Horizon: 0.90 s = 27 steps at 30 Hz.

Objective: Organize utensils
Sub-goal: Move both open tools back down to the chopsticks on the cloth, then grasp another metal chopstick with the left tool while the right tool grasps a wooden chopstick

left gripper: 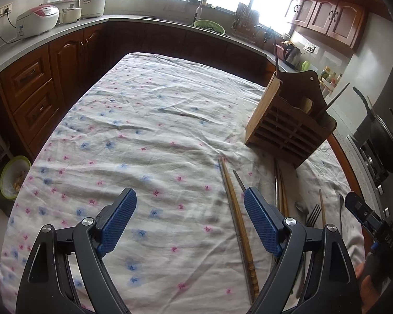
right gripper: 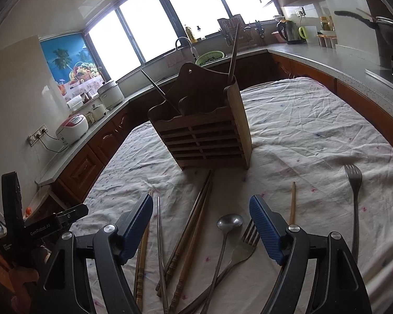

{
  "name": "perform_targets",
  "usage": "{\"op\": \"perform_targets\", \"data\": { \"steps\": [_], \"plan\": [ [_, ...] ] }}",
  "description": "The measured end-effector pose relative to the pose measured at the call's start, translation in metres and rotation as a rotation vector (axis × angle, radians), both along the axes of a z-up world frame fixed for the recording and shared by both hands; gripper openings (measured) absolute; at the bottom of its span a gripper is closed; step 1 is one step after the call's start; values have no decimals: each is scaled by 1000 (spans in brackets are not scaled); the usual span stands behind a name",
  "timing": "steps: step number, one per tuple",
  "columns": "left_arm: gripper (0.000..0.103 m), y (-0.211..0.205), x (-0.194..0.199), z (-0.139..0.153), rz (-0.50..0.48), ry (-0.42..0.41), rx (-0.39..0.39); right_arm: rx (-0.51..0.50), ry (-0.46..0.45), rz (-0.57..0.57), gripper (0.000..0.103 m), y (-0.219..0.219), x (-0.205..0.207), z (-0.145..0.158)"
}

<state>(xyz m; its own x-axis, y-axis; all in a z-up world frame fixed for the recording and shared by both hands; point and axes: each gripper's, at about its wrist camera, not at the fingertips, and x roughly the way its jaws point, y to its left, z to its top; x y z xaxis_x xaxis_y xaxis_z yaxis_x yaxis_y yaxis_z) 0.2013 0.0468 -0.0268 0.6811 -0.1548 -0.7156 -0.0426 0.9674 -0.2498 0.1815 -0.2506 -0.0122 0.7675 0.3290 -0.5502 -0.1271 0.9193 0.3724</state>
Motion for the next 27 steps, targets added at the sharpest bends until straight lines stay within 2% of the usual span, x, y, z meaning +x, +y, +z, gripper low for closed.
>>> {"op": "perform_targets", "data": {
  "steps": [16, 18, 21, 23, 27],
  "plan": [
    [85, -17, 37, -24, -38, 79, 89, -79, 90, 53, 78, 21, 29, -26],
    [80, -20, 44, -26, -47, 88, 97, -91, 97, 60, 73, 24, 35, -27],
    [72, -25, 56, -30, -62, 107, 104, -116, 122, 76, 61, 30, 48, -31],
    [69, -29, 63, -33, -75, 117, 105, -132, 149, 85, 45, 33, 57, -36],
    [59, -39, 76, -41, -99, 138, 115, -159, 210, 93, 27, 38, 75, -50]
  ]
}}
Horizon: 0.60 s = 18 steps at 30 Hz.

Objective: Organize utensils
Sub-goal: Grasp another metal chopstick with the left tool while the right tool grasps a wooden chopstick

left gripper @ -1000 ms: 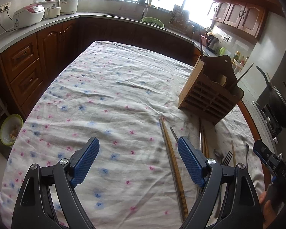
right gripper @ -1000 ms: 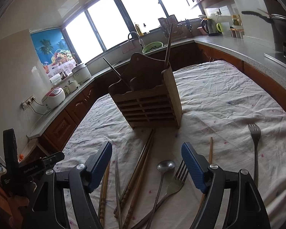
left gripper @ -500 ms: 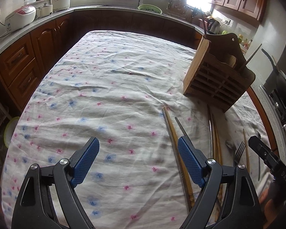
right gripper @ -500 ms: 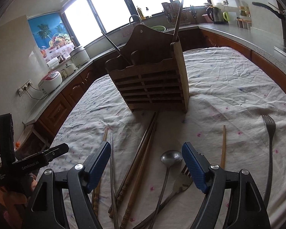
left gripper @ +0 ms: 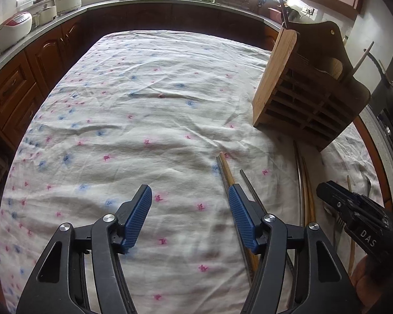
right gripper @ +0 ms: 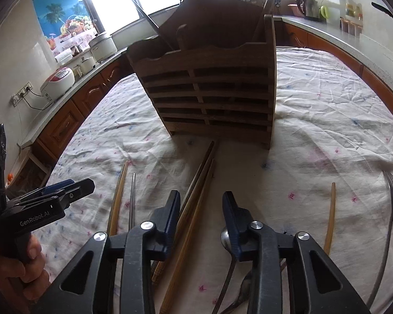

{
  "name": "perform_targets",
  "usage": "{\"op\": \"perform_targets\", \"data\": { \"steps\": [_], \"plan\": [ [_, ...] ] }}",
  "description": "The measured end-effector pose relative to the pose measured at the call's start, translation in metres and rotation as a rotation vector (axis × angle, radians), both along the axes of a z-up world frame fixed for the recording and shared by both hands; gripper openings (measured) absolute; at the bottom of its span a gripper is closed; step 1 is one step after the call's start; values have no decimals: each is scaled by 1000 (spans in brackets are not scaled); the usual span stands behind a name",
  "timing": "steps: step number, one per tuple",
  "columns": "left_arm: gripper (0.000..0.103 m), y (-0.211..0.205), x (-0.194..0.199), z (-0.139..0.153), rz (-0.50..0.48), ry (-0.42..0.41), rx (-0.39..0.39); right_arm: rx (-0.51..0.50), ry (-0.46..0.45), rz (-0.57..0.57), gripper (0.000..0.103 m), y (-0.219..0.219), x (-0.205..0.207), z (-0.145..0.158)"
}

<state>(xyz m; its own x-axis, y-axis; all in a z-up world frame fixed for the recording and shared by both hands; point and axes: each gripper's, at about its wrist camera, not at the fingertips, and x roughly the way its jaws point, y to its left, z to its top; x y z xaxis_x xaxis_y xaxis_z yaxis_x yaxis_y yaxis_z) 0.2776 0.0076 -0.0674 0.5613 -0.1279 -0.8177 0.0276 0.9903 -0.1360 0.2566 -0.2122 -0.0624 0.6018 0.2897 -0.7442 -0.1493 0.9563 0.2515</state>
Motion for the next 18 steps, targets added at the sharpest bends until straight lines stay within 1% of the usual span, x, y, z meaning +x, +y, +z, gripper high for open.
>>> {"op": "perform_targets", "data": {
  "steps": [1, 4, 5, 6, 9, 14, 16, 17, 18],
  "plan": [
    [58, -2, 3, -2, -4, 7, 1, -6, 12, -4, 24, 0, 4, -4],
    [50, -7, 13, -10, -16, 30, 15, -13, 42, -5, 21, 1, 13, -12],
    [45, -9, 16, -12, -19, 39, 17, -22, 47, -3, 19, 2, 15, -14],
    [42, -10, 18, -15, -24, 47, 17, -28, 49, -1, 18, 3, 17, -15],
    [42, -15, 22, -15, -34, 34, 44, -33, 49, -6, 16, 1, 24, -15],
    [42, -15, 29, -13, -51, 52, -9, -28, 54, -9, 14, -4, 30, -16],
    [42, -11, 29, -12, -55, 64, -52, -27, 53, -5, 14, -5, 29, -16],
    [42, -10, 30, -12, -54, 67, -54, -21, 54, -4, 14, -6, 29, -16],
    [41, -12, 31, -12, -56, 67, -40, -17, 54, -4, 13, -7, 28, -16]
  ]
}}
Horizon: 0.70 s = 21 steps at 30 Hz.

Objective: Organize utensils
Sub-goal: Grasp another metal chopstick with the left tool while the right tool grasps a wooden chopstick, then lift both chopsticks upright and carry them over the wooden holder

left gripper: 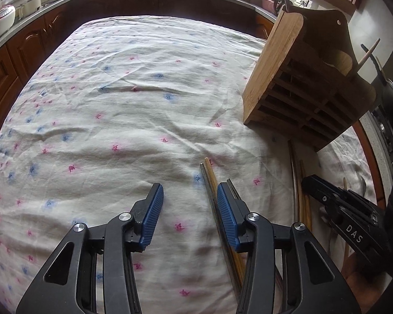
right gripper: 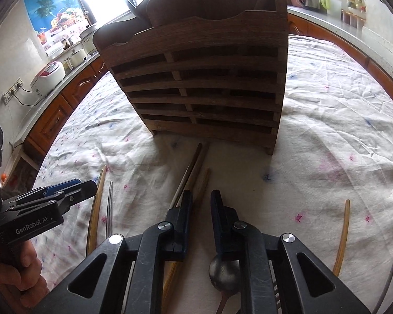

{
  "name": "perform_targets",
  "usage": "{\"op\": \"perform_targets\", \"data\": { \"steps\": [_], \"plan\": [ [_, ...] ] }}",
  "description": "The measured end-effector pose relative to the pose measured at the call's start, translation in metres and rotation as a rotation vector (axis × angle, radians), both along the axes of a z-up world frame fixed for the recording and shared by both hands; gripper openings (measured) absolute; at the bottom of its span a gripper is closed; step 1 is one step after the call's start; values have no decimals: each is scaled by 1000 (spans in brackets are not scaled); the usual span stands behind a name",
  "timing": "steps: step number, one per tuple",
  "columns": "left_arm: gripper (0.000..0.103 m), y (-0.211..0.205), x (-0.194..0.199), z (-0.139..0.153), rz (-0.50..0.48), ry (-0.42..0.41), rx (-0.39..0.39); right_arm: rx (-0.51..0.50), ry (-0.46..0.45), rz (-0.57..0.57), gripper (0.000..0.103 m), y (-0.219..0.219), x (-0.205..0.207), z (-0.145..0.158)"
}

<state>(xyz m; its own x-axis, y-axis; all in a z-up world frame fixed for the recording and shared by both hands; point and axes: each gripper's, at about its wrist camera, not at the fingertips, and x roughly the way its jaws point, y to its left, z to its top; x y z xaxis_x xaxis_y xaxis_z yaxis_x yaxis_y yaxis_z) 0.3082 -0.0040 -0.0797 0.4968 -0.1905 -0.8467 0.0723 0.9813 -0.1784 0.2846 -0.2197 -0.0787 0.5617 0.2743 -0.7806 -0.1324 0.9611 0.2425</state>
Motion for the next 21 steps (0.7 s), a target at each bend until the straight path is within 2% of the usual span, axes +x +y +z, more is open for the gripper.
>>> {"op": "perform_targets", "data": {
  "steps": [5, 8, 9, 12, 16, 20, 21],
  "plan": [
    [41, -14, 1, -1, -16, -38, 100, -1, -1, 1, 13, 0, 1, 1],
    [38, -15, 4, -1, -38, -38, 118, -5, -3, 3, 12, 2, 3, 1],
    [28, -14, 3, -1, -46, -35, 126, -9, -2, 7, 12, 2, 3, 1],
    [26, -12, -4, -1, -92, -36, 157, -19, 5, 22, 12, 3, 2, 2],
    [25, -13, 0, -1, -94, -23, 160, -25, 5, 28, 12, 5, 4, 2],
    [25, -24, 3, -2, -98, -46, 199, -69, -3, 41, 12, 14, 11, 2],
    [21, -28, 3, -2, -105, -55, 206, -83, -7, 46, 12, 17, 13, 2]
  ]
}}
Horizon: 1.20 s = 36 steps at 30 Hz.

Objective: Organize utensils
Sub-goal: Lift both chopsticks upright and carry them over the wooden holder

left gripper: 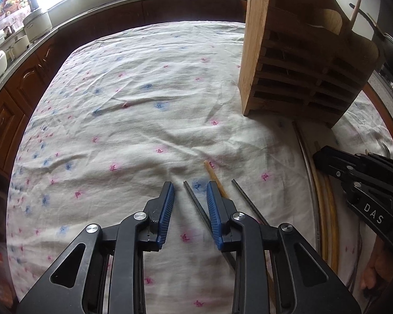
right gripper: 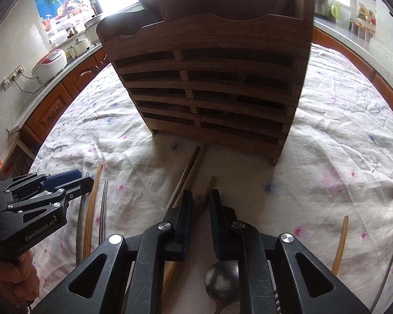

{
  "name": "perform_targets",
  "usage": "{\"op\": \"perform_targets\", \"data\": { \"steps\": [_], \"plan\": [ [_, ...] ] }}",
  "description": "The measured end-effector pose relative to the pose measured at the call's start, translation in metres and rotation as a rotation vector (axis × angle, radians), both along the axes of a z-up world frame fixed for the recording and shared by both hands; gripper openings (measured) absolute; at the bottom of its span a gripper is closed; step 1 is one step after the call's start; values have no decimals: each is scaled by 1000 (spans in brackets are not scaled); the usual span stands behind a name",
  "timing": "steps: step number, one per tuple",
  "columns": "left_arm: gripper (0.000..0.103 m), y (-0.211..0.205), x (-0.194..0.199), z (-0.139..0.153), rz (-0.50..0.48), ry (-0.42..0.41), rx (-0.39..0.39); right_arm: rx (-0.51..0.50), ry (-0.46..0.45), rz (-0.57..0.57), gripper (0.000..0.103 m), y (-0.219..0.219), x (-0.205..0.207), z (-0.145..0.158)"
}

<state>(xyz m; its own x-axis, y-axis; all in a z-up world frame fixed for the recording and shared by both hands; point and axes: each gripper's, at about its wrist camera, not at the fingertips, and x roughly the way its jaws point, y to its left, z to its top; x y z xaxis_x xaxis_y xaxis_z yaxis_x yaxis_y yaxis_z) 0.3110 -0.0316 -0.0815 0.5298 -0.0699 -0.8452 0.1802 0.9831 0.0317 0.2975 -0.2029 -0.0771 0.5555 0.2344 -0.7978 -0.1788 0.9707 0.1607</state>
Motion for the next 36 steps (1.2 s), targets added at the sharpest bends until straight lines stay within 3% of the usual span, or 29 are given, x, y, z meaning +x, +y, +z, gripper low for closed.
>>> {"op": "perform_targets", "data": {
  "steps": [2, 4, 6, 9, 20, 36],
  "plan": [
    [12, -4, -2, 0, -22, -14, 1, -10, -8, 0, 13, 2, 3, -1],
    [9, -7, -4, 0, -32, -25, 11, -15, -23, 0, 11, 4, 2, -2],
    [6, -2, -7, 1, -36, -18, -34, -13, -31, -6, 9, 3, 1, -1],
    [3, 8, -19, 8, -30, -23, -109, 73, -22, -21, 6, -7, -5, 2],
    [3, 40, -72, 67, -17, -121, -302, 233, -124, 9, 5, -18, -51, 60],
    [3, 61, -136, 132, -30, -271, -364, 262, -294, 34, 5, -29, -114, 125]
  ]
}}
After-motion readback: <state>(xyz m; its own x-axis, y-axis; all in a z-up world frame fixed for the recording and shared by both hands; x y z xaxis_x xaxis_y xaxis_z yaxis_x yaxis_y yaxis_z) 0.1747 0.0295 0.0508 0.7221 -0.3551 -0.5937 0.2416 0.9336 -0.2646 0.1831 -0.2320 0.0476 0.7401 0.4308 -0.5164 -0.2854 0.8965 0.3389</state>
